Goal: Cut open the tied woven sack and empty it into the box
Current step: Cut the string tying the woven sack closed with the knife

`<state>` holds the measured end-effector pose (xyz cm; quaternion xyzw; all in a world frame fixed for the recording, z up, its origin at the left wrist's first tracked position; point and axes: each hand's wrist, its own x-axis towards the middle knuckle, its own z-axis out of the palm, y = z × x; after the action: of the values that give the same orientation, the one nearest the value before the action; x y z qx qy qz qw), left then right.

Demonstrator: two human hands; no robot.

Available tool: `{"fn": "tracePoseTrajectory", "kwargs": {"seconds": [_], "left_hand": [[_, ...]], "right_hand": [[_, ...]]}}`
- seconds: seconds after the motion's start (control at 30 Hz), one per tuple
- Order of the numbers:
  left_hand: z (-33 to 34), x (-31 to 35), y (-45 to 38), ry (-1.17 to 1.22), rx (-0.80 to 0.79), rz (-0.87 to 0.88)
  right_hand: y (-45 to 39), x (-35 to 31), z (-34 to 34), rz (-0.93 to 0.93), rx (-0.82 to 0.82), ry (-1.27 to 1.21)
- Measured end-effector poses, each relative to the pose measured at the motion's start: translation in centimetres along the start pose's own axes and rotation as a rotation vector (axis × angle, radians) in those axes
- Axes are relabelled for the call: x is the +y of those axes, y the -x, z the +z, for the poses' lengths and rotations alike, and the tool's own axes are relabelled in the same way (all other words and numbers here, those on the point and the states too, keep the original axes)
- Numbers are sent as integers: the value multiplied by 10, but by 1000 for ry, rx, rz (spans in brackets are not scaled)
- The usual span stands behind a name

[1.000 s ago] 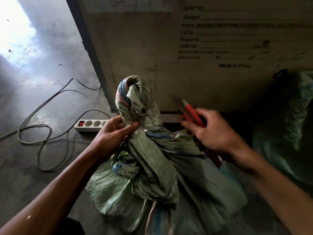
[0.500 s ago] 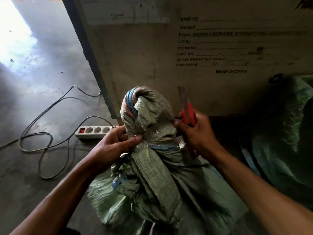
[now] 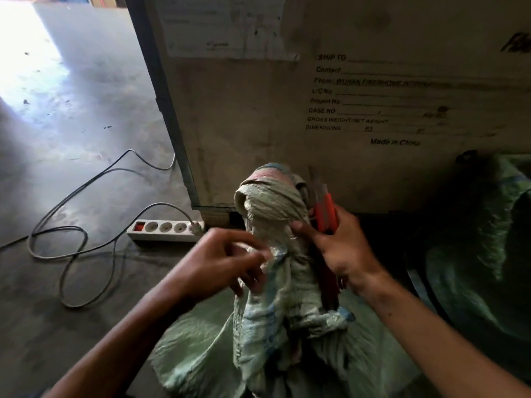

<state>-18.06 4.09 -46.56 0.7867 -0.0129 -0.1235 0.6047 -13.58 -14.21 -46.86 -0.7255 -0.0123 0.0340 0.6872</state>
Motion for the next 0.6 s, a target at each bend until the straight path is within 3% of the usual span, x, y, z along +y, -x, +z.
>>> {"fn": "tracePoseTrajectory", "kwargs": {"seconds": [0.07,0.1,0.23,0.27,0.4,0.6], "left_hand": [[-12,2,-8,65,305,61],[-17,1,-15,133,375,67],[-9,0,-34,349,71,54],[-4,-2,-38,386,74,80],[-2,-14,-52,428,319,66],[-1,-24,-56,325,456,50]], "right_hand": [[-3,-3,-13,31,-27,22],[-5,-3,-19,53,-37,45],[-4,-5,-24,114,-133,59],[-3,-5,-20,107,-120,88],[7,-5,-17,-19,91,570],[47,-17,-11,-204,-142,893]]}}
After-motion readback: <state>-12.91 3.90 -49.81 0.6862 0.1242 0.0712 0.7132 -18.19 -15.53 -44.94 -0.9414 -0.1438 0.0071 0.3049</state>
